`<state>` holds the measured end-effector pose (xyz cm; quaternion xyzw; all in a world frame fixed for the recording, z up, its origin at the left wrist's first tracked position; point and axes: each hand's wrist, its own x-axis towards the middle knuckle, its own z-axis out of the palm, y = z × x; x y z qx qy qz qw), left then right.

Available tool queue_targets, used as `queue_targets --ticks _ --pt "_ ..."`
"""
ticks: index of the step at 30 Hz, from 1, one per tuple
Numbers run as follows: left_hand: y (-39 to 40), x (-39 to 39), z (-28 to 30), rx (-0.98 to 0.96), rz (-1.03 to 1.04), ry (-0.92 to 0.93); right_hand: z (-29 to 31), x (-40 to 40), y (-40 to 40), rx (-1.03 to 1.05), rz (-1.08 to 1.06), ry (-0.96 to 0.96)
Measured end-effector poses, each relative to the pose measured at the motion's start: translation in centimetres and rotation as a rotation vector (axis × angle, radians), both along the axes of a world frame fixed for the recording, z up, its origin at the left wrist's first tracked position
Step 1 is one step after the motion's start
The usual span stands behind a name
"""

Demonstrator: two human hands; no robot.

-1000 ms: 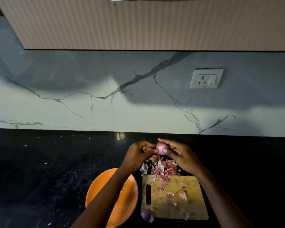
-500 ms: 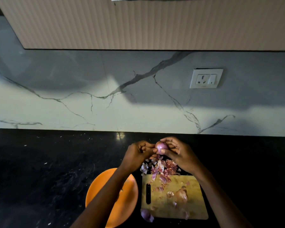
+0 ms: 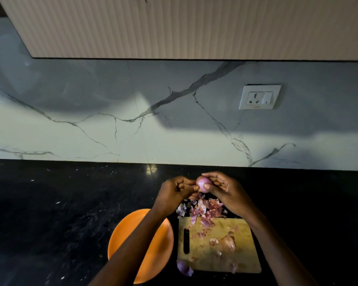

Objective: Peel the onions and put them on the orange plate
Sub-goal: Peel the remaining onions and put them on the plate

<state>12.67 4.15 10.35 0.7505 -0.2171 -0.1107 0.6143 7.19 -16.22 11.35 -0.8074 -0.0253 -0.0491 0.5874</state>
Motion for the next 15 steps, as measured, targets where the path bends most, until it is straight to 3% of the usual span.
queue_targets --ticks 10,15 --pt "-0.25 -0.10 -0.13 0.053 0.065 -0.092 -0.05 0.22 -0.01 0.013 -0.013 -0.003" --pt "-0.57 -0.26 0.06 -0.003 0.062 -0.049 -0.05 0.36 0.01 0.068 -0.032 -0.002"
